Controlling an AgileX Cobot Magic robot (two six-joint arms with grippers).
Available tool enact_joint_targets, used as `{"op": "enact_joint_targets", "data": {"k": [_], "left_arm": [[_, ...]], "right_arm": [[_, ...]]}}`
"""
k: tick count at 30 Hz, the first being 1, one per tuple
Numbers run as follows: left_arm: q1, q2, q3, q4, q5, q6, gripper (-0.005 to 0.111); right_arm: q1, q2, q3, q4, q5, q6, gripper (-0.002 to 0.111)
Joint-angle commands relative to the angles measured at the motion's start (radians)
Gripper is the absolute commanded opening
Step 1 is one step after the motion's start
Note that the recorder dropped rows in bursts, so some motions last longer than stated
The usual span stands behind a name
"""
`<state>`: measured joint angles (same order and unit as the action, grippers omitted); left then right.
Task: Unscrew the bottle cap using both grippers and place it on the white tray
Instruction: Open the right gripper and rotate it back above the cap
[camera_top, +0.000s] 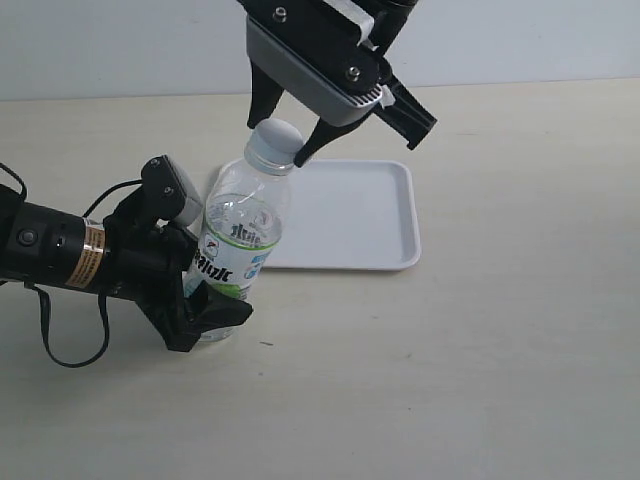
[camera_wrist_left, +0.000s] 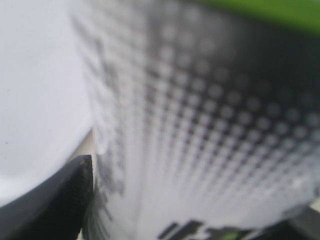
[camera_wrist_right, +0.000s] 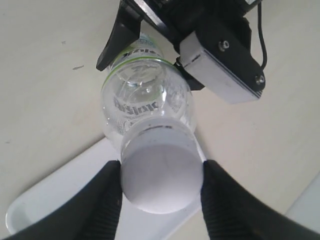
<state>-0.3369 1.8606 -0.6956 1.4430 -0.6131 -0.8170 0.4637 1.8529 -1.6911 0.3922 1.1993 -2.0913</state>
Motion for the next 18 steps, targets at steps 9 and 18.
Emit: {"op": "enact_joint_targets", "data": {"k": [9,18], "left_arm": [[-0.003,0.003,-0.005,-0.022,-0.024,-0.002,0.000],[-0.003,0.003,-0.005,-0.022,-0.022,0.007,0.000]], "right_arm": [[0.001,-0.001,-0.003,-0.016,0.022,0.136,0.058],[0.001,-0.001,-0.003,-0.029,0.022,0.830,0.081]]}}
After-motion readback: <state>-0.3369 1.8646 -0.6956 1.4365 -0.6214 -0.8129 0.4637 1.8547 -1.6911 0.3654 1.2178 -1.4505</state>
